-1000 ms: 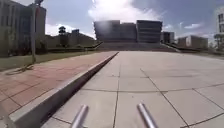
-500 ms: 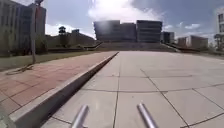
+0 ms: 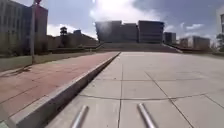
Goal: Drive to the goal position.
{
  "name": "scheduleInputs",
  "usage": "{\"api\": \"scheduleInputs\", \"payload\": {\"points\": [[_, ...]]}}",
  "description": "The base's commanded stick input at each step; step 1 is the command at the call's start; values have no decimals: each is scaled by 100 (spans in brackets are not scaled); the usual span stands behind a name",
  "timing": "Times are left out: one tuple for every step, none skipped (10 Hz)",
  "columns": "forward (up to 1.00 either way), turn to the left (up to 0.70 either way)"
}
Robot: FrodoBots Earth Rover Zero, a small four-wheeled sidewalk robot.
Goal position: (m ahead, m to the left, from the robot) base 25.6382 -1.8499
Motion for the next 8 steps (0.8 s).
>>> {"api": "scheduleInputs", "payload": {"points": [[70,-35],[70,-35],[70,-35],[70,-35],[70,-35],[70,-35],[70,-35],[70,-15]]}}
